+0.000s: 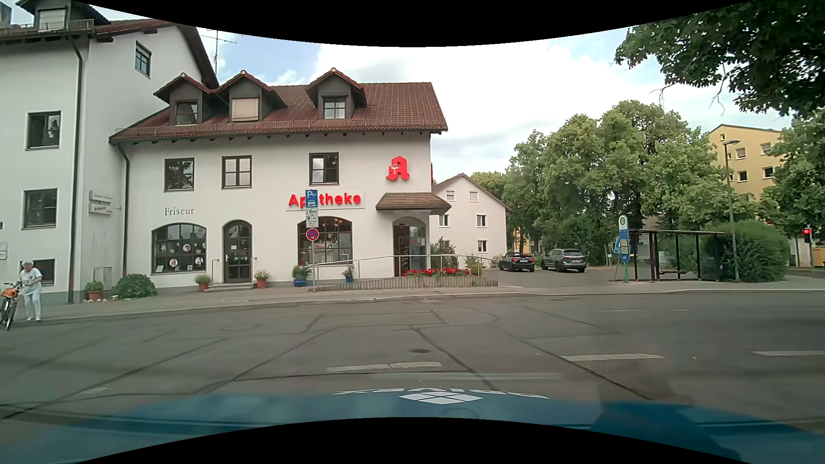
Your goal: Follow the waypoints while adhering to traffic rules and regulations
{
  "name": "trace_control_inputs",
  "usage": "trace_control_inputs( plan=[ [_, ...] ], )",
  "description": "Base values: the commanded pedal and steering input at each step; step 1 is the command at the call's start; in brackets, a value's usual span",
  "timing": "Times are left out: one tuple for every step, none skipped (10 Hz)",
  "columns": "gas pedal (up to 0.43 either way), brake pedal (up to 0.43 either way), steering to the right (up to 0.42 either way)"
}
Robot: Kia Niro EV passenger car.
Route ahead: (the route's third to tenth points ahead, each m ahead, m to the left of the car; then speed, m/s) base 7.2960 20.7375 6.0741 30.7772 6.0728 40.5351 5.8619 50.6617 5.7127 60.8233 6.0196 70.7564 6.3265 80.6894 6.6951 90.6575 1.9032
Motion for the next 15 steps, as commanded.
trace_control_inputs(
  plan=[
    [0.000,0.152,-0.251],
    [0.000,0.177,-0.251],
    [0.000,0.189,-0.252],
    [0.000,0.220,-0.254],
    [0.000,0.226,-0.264],
    [0.000,0.226,-0.275],
    [0.000,0.207,-0.300],
    [0.000,0.195,-0.318],
    [0.000,0.177,-0.335],
    [0.000,0.067,-0.355],
    [0.000,0.000,-0.374],
    [0.000,0.000,-0.401],
    [0.000,0.000,-0.434],
    [0.028,0.000,-0.464],
    [0.157,0.000,-0.514]
  ],
)
